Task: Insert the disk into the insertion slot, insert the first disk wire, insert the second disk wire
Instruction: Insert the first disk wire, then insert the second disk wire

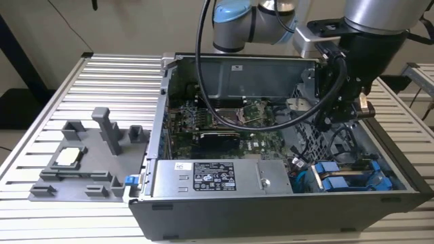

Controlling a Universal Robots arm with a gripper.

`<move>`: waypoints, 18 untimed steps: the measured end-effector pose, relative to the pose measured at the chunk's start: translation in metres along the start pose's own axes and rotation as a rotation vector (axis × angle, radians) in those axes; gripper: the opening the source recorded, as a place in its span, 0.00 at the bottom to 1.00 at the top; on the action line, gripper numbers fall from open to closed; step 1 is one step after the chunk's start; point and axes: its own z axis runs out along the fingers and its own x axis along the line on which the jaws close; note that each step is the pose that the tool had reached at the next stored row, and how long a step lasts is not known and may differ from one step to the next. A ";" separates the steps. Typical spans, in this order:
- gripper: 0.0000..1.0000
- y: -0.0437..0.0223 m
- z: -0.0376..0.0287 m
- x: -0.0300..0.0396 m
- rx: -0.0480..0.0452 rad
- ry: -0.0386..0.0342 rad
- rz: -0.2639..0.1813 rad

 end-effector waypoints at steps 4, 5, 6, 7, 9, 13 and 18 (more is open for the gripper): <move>0.16 -0.0024 0.0003 0.0080 -0.0038 -0.0002 0.000; 0.16 -0.0031 0.0004 0.0106 -0.0050 -0.0002 0.000; 0.16 -0.0040 0.0005 0.0132 -0.0063 -0.0002 0.000; 0.16 -0.0048 0.0006 0.0155 -0.0074 -0.0003 0.000; 0.16 -0.0069 0.0008 0.0214 -0.0102 -0.0005 0.000; 0.16 -0.0115 0.0013 0.0316 -0.0146 -0.0006 0.000; 0.16 -0.0183 0.0020 0.0444 -0.0202 -0.0009 0.000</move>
